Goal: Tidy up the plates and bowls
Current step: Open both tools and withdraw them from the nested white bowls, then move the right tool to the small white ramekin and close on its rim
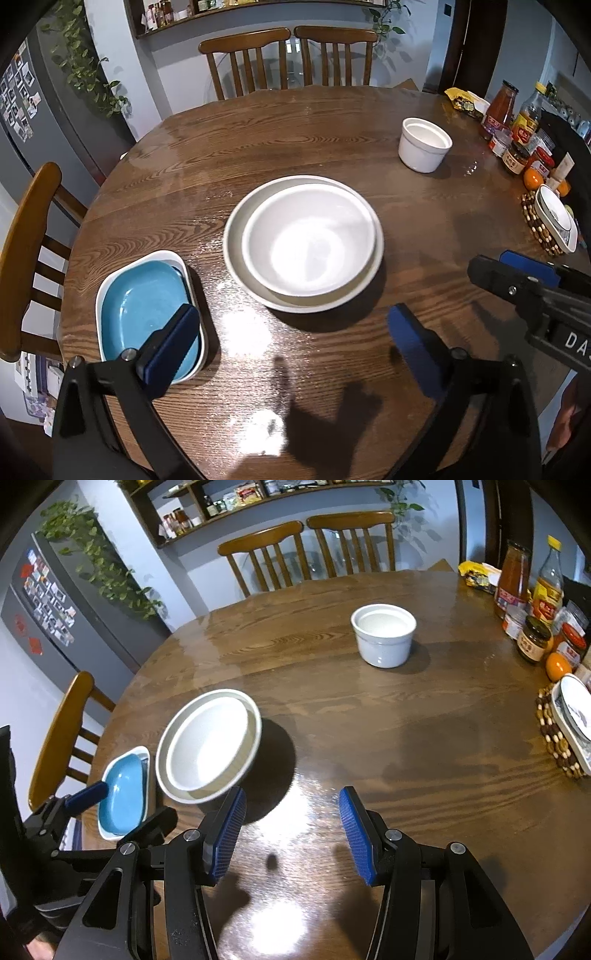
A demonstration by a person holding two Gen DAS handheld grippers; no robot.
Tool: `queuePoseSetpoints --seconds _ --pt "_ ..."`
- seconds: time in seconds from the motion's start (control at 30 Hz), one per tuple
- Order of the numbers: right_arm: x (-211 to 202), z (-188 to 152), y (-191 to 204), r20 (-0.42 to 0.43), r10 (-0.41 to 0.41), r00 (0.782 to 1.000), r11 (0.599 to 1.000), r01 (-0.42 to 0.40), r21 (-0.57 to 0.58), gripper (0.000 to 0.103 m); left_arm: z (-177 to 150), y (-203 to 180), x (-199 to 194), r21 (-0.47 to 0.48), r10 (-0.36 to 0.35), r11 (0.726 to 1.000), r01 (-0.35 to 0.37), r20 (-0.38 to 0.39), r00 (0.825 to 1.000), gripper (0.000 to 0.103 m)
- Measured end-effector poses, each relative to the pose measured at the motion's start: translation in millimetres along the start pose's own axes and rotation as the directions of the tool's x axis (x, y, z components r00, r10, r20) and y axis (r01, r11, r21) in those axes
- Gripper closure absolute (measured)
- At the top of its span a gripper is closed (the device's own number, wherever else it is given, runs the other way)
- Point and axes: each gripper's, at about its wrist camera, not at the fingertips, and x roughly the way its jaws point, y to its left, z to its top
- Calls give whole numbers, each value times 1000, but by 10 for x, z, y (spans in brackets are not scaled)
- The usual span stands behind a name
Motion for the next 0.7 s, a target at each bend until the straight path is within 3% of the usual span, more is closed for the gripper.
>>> queuePoseSetpoints --seconds 0.7 --pt "-210 27 -834 5 -56 998 995 55 86 50 88 -719 56 54 -54 997 54 3 999 1"
